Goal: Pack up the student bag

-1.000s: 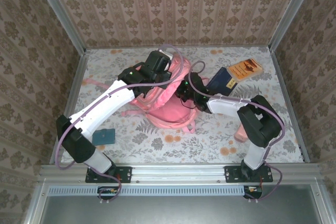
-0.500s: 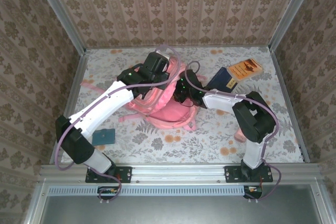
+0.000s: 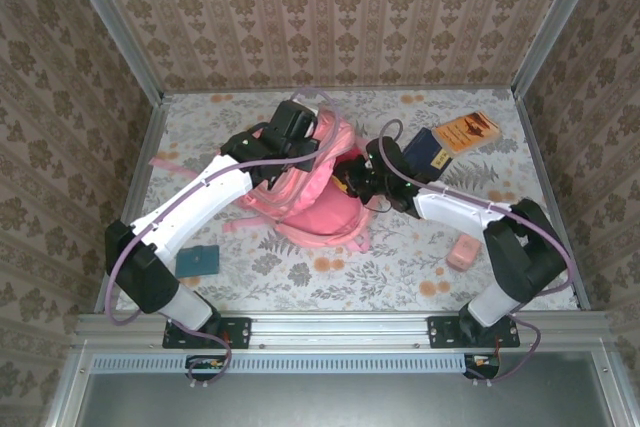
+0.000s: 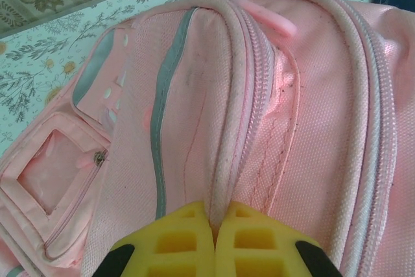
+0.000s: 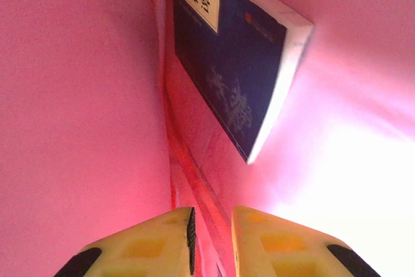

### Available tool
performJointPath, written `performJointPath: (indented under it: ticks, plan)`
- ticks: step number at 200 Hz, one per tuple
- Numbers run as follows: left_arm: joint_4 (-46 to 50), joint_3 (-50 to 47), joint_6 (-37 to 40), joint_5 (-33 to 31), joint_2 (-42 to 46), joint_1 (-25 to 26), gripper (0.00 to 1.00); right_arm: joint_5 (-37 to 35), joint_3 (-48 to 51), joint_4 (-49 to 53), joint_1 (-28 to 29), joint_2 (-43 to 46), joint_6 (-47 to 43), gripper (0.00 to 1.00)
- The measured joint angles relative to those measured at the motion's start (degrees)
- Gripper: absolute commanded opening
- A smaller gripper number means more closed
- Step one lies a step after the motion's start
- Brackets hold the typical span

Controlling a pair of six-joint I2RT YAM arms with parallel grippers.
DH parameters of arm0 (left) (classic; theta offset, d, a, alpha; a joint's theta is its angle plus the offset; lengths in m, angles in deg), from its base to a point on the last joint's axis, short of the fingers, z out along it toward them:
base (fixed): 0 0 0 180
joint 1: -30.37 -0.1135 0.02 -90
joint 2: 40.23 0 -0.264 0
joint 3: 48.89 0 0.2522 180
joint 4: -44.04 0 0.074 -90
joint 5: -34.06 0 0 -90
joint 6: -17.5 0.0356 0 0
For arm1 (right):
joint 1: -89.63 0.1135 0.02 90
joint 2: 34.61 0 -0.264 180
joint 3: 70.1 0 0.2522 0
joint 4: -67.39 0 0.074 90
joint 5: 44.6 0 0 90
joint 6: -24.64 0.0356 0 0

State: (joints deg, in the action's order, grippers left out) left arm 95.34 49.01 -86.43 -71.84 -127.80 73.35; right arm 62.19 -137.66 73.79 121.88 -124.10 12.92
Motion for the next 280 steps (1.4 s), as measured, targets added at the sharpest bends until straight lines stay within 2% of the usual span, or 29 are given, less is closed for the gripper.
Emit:
performJointPath:
  ticks: [40,62,68,80,94,108,119,143,196,239,280]
  plan:
    - [-2.36,-4.76,0.28,1.86,0.11,-2.14,0.01,-0.09,6.1,3.87,-0.13,8.92,-5.29,0.34]
    - [-4.0,-8.28,1.77,4.37,0.11,-2.97,0.08,-2.34,7.69,9.62,-0.66,14.1,-9.53,0.42]
    - [-4.26,-9.14,2.19,5.03,0.11,-3.1,0.12,-3.13,7.69,11.23,-1.11,15.19,-10.71,0.46]
    - [-4.59,-10.71,2.71,6.32,0.11,-3.3,0.21,-4.33,7.69,14.03,-3.04,16.87,-13.27,0.62]
    - [-4.48,-12.33,2.93,7.48,0.35,-3.32,0.42,-5.29,7.69,16.92,-6.75,17.44,-16.22,0.75]
    - [-4.35,-13.66,1.97,8.09,1.18,-3.32,0.59,-6.34,7.69,19.34,-10.51,17.07,-19.34,0.81]
    - [-4.44,-14.6,0.35,8.41,2.6,-3.34,0.68,-7.45,7.1,21.46,-13.27,15.93,-22.12,0.84]
    - [-4.7,-15.45,-2.23,8.39,6.38,-3.39,0.81,-9.81,1.73,26.05,-17.68,9.14,-27.39,0.86]
    - [-6.34,-15.93,-7.91,7.1,10.82,-4.07,0.95,-12.11,-14.8,30.38,-24.65,-9.97,-34.05,0.85]
    - [-6.38,-17.07,-10.12,6.97,10.82,-4.2,1.0,-12.0,-26.77,33.86,-26.14,-22.6,-36.39,0.81]
    - [-6.97,-17.77,-11.67,7.76,10.82,-4.83,1.0,-11.15,-28.41,35.85,-26.1,-26.67,-36.92,0.8]
